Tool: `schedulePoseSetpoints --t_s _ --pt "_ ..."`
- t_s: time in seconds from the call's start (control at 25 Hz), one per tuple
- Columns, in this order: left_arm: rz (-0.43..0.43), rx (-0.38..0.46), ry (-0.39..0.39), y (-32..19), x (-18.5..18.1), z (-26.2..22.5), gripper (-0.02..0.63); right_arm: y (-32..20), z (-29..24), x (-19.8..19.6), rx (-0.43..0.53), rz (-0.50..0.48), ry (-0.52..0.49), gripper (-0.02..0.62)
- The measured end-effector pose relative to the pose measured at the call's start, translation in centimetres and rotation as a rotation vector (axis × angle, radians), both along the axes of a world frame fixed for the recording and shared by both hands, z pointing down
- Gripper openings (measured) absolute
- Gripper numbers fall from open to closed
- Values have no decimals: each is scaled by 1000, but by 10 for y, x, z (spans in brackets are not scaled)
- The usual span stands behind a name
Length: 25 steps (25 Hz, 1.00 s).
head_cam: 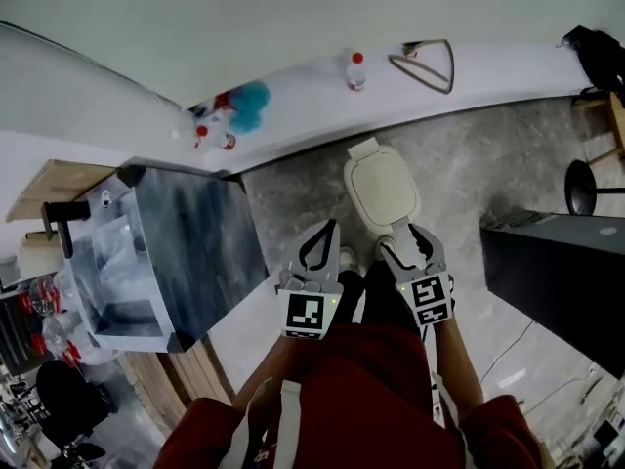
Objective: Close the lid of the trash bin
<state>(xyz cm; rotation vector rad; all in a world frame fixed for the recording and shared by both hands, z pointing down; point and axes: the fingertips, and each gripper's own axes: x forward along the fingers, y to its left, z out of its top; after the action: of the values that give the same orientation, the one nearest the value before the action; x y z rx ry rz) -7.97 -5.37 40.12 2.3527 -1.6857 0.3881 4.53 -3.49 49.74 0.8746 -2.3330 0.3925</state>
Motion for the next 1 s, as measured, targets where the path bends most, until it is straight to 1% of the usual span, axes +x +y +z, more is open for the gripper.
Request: schedulePoseSetpoints --t_s 0.2,0.32,0.44,0.56,0.68,0.84,1.0 --pt "-20 97 -28 -6 -17 -50 -3 -20 -73 4 168 29 -44 285" --pt "-33 175 -36 -12 -25 -86 -3 -31 -118 8 269 47 -60 285" --pt "-61 265 -54 -18 -37 -124 -3 -45 -158 6 382 39 -66 278" --pt "-84 351 -51 -20 -45 -162 -3 -51 -195 0 478 37 -87 278" --pt "-102 405 -44 -18 -54 -191 -3 -54 -238 -6 567 55 -133 278" --pt "-116 476 -39 -11 -62 -223 -3 -54 -294 0 686 121 -194 278" --pt "-137 553 -35 -3 -71 -251 -3 -49 -345 13 817 232 -252 278"
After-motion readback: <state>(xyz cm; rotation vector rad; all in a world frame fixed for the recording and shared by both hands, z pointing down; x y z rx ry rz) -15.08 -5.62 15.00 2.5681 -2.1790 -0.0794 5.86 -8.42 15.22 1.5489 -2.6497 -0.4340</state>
